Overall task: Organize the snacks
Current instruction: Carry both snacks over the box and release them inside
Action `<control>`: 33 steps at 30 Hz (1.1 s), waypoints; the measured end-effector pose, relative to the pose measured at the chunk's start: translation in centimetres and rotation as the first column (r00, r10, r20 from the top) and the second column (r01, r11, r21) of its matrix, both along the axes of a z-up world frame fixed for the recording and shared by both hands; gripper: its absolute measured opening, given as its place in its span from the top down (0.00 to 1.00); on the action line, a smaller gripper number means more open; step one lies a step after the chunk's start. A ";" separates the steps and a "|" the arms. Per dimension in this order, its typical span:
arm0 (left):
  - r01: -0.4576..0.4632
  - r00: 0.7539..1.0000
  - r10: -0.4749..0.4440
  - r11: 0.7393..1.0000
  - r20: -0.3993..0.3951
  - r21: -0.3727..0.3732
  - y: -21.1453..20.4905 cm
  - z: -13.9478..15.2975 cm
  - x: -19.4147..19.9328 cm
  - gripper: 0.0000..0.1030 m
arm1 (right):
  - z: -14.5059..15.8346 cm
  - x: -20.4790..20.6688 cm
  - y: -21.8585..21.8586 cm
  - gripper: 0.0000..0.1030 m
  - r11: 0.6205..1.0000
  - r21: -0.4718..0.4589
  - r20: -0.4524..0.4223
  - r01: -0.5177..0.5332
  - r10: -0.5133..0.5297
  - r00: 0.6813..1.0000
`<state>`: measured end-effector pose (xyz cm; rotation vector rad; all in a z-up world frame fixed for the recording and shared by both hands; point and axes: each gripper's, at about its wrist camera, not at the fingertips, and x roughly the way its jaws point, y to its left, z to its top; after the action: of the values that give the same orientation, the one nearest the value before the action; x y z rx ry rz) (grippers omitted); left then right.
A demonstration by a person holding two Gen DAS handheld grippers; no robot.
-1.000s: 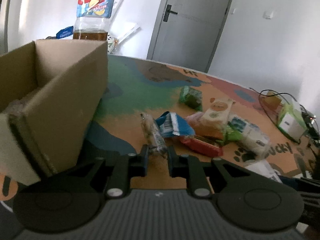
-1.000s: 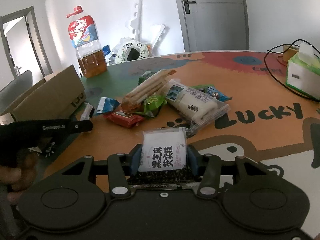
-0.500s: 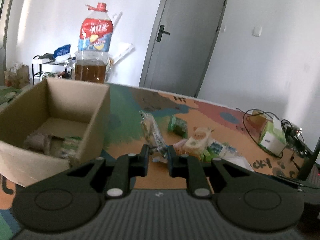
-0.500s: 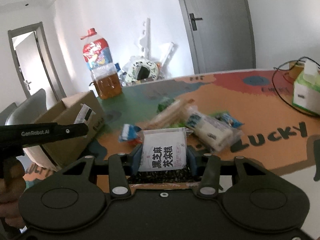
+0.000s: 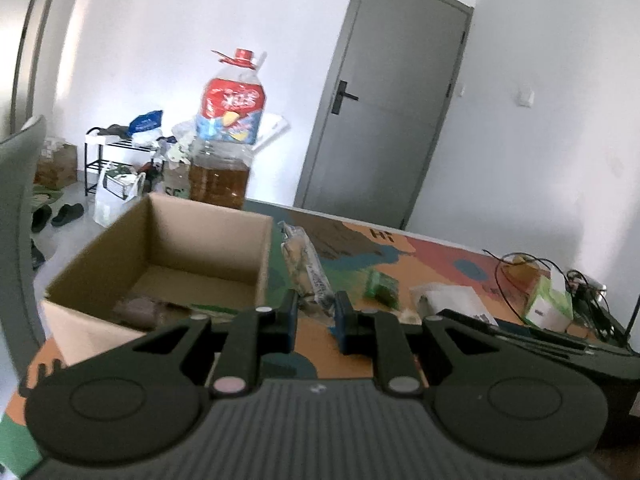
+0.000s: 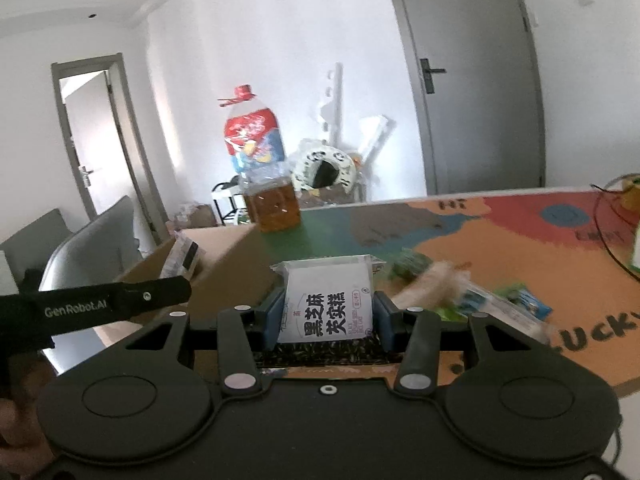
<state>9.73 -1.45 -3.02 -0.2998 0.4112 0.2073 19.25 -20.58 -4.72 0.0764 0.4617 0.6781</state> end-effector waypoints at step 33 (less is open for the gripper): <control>-0.105 0.994 0.105 0.994 -0.013 -0.024 12.7 -0.7 2.7 0.82 | 1.7 2.9 12.2 0.55 0.994 -0.005 0.008 -0.113 0.113 0.994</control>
<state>12.48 11.29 -3.68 -0.3454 0.4097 0.3074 22.11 -8.41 -3.00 0.0432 0.4624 0.7886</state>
